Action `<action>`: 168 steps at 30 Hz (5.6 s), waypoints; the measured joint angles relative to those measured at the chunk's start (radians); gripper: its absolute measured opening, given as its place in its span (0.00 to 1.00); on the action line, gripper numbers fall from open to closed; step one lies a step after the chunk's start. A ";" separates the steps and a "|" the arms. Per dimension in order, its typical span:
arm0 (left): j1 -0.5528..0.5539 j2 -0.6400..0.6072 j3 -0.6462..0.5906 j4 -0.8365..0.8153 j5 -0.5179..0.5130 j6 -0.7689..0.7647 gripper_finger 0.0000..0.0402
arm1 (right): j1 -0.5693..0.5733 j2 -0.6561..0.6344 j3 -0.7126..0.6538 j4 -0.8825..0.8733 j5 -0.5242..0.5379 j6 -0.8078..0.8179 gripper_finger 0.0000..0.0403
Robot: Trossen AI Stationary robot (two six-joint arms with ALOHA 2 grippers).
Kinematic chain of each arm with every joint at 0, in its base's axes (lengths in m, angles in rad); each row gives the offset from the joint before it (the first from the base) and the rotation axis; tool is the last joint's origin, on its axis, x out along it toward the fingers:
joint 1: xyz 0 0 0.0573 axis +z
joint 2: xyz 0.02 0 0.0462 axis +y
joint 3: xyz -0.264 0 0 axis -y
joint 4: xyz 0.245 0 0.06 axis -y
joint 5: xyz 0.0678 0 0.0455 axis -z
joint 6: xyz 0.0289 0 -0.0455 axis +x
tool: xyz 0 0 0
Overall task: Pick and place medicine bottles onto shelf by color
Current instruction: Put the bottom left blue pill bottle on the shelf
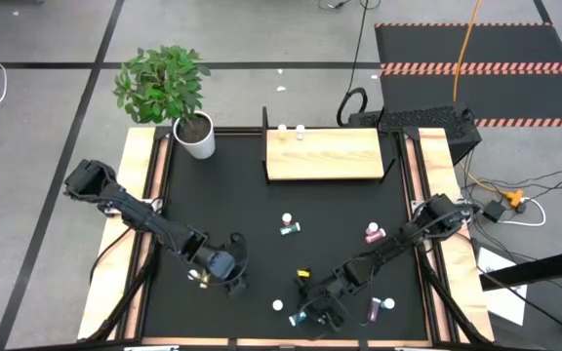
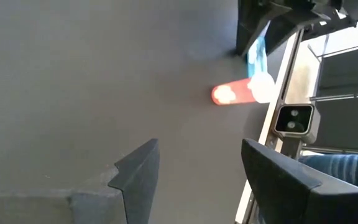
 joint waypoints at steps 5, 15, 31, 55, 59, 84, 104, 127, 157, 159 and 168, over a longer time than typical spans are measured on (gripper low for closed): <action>0.023 -0.006 0.000 0.018 0.000 -0.009 0.57 | -0.010 -0.006 0.000 -0.002 0.000 0.054 0.35; 0.074 -0.007 0.118 -0.026 -0.012 0.230 0.57 | -0.029 -0.027 0.000 -0.007 -0.014 0.145 0.20; 0.192 -0.008 0.483 -0.311 -0.173 0.727 0.57 | -0.203 -0.504 -0.314 0.089 -0.099 0.250 0.24; 0.227 -0.008 0.505 0.207 -0.373 0.911 0.57 | -0.263 -0.895 -0.626 0.718 0.214 0.323 0.24; 0.237 -0.008 0.505 0.208 -0.434 0.888 0.57 | -0.262 -0.895 -0.626 0.745 0.211 0.306 0.24; 0.664 -0.057 0.504 0.236 0.275 1.157 0.77 | -0.570 -0.894 -0.519 0.816 0.207 0.137 0.24; 0.744 -0.019 0.505 0.484 0.442 1.005 0.77 | -0.638 -0.809 -0.446 0.875 0.151 0.171 0.24; 0.730 -0.007 0.504 0.413 0.309 0.958 0.77 | -0.671 -0.857 -0.447 0.822 0.187 0.063 0.24; 0.711 0.050 0.505 0.548 0.188 0.939 0.77 | -0.734 -0.857 -0.448 0.794 0.179 0.033 0.24; 0.704 0.077 0.504 0.584 0.192 0.939 0.77 | -0.734 -0.857 -0.448 0.774 0.179 0.031 0.24; 0.710 0.100 0.504 0.612 0.194 0.933 0.77 | -0.734 -0.857 -0.448 0.757 0.178 0.031 0.24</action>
